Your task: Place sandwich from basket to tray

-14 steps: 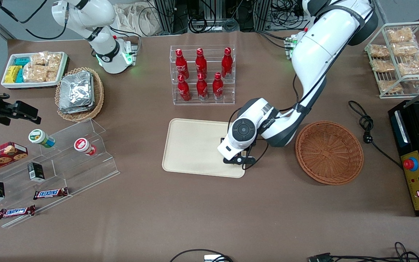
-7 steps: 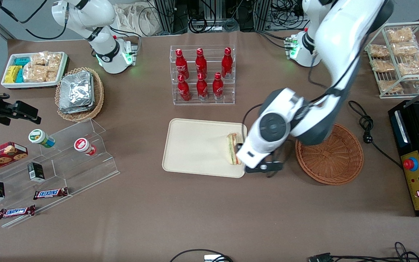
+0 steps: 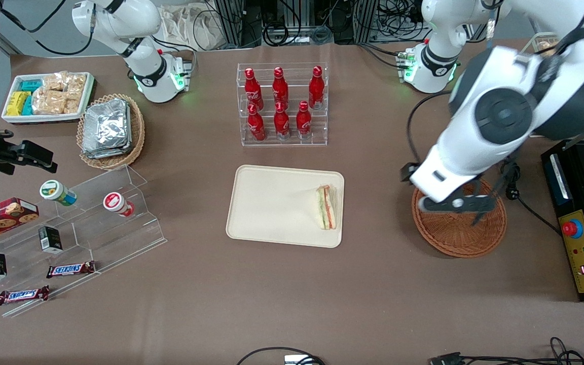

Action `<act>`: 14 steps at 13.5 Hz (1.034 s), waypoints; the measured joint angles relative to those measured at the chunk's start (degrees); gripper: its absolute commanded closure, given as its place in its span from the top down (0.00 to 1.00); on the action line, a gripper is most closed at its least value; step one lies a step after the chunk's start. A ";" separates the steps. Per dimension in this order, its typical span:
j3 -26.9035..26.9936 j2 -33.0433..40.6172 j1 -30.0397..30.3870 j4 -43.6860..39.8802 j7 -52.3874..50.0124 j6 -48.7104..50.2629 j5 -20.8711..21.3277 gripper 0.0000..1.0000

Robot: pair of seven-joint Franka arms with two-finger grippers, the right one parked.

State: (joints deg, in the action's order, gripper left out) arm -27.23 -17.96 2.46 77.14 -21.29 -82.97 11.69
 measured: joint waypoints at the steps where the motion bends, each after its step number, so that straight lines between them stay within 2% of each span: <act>1: 0.03 1.29 1.74 0.06 1.60 1.13 -0.05 1.00; 2: 0.05 2.38 3.53 0.09 3.54 2.22 -0.60 1.00; 6: 0.16 5.01 10.80 1.31 9.70 4.62 -7.27 1.00; 9: 0.16 5.57 12.76 3.22 10.97 4.64 -7.67 1.00; 14: -0.28 6.47 12.46 4.42 10.98 4.63 -7.79 1.00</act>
State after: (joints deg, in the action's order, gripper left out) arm -27.52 -11.50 14.92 81.56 -10.31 -78.34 3.90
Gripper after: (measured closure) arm 0.000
